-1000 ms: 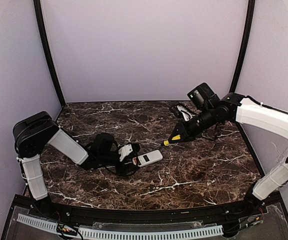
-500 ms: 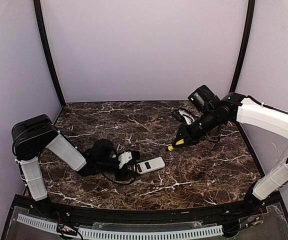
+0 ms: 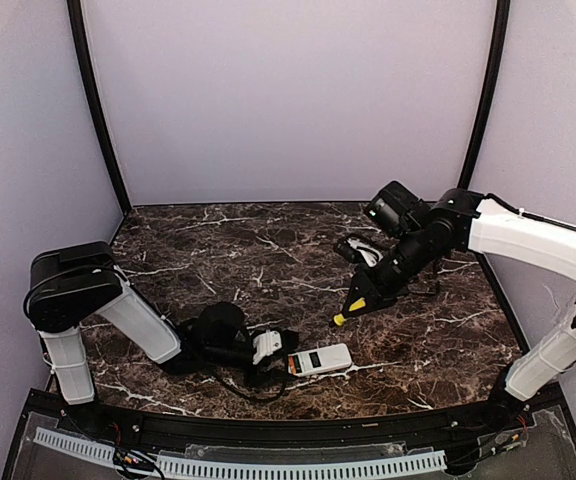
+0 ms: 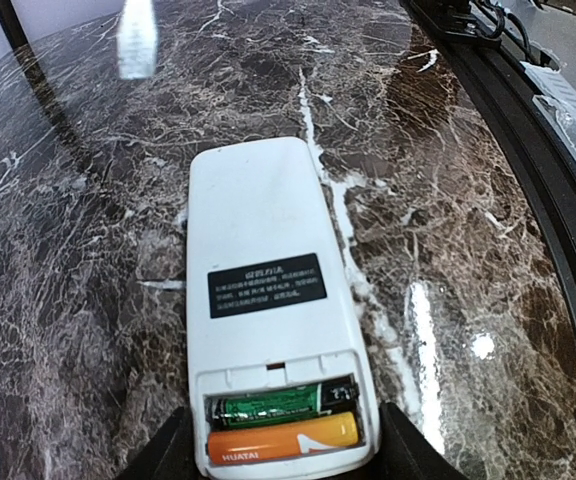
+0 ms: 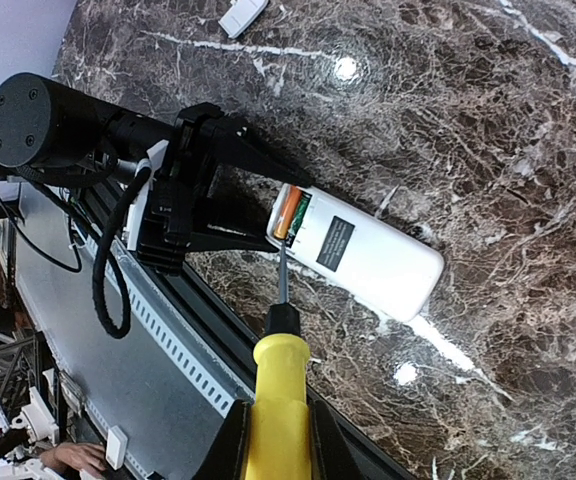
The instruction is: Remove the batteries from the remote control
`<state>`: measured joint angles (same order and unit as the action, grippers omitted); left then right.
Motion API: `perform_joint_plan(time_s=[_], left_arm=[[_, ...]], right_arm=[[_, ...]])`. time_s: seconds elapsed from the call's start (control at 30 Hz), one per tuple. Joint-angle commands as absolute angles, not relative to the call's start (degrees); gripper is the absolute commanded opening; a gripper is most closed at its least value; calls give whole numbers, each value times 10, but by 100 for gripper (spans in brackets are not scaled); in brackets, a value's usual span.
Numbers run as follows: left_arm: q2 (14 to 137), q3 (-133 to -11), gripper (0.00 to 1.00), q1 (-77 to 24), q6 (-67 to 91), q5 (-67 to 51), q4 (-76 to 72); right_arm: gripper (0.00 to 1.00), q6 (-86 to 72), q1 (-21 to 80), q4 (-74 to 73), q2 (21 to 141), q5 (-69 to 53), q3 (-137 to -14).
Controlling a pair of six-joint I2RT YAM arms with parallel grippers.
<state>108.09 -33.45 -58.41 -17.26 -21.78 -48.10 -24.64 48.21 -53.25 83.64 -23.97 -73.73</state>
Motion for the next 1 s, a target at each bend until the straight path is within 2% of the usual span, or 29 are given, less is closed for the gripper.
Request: perform_joint_plan(time_s=[0.0,0.2,0.23,0.3,0.4,0.5,0.77,0.97], left_arm=[[1091,-324,52,-590,-156,-211,-503],[1085,-304,70,-591,-140,-210,-542],[1084,-299,78,-592,-137,-210,-550],[1074,-289,87,-592,-134,-210,-561],[1054,-271,90,-592,-132,-209,-571],[1037,-257,86,-592,-131,-201,-571],[1027,-221,69,-592,-128,-177,-597],[1040,-222,64,-592,-124,-168,-620]], right_arm=[[0,-278,504,-547,859,-227,-760],[0,-309,531,-548,887,-225,-777],[0,-312,534,-549,891,-225,-782],[0,-319,540,-551,900,-224,-789],[0,-328,545,-551,914,-226,-800],[0,-333,550,-555,929,-227,-814],[0,-342,568,-583,977,-215,-857],[0,-347,577,-607,1007,-193,-876]])
